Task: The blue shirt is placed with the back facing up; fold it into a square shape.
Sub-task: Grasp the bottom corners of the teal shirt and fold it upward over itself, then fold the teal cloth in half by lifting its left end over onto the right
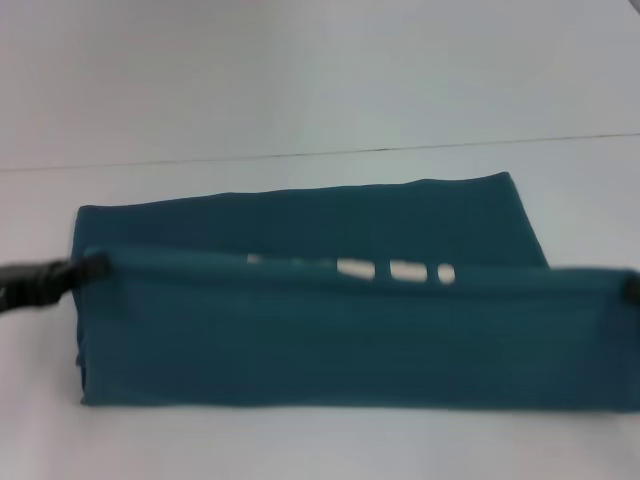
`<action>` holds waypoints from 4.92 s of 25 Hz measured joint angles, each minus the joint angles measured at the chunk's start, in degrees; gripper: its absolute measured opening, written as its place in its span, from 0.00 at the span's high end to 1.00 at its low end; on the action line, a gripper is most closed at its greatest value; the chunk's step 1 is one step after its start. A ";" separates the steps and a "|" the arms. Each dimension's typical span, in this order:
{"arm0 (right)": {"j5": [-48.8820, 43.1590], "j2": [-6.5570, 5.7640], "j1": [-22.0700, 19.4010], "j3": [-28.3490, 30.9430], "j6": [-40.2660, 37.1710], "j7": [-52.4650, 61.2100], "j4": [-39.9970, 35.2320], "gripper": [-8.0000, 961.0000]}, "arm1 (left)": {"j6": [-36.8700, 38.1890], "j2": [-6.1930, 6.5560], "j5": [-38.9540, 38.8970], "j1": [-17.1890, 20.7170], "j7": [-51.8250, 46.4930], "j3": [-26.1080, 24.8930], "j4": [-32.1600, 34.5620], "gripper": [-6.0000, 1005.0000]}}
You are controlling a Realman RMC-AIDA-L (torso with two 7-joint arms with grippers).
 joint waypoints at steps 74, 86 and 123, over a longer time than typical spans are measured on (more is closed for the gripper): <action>14.01 3.63 24.92 -10.60 55.70 -18.74 13.84 0.73 | -55.78 -4.84 -17.23 -12.33 12.38 12.00 -10.22 0.75; 17.71 1.77 21.16 -12.04 49.79 -13.56 13.43 0.35 | -53.15 -4.83 -20.86 -8.12 14.47 11.99 -8.11 0.34; 8.33 -6.65 8.19 -27.38 22.67 26.20 4.04 0.19 | -35.63 -4.31 -6.03 2.41 0.81 11.88 -0.69 0.24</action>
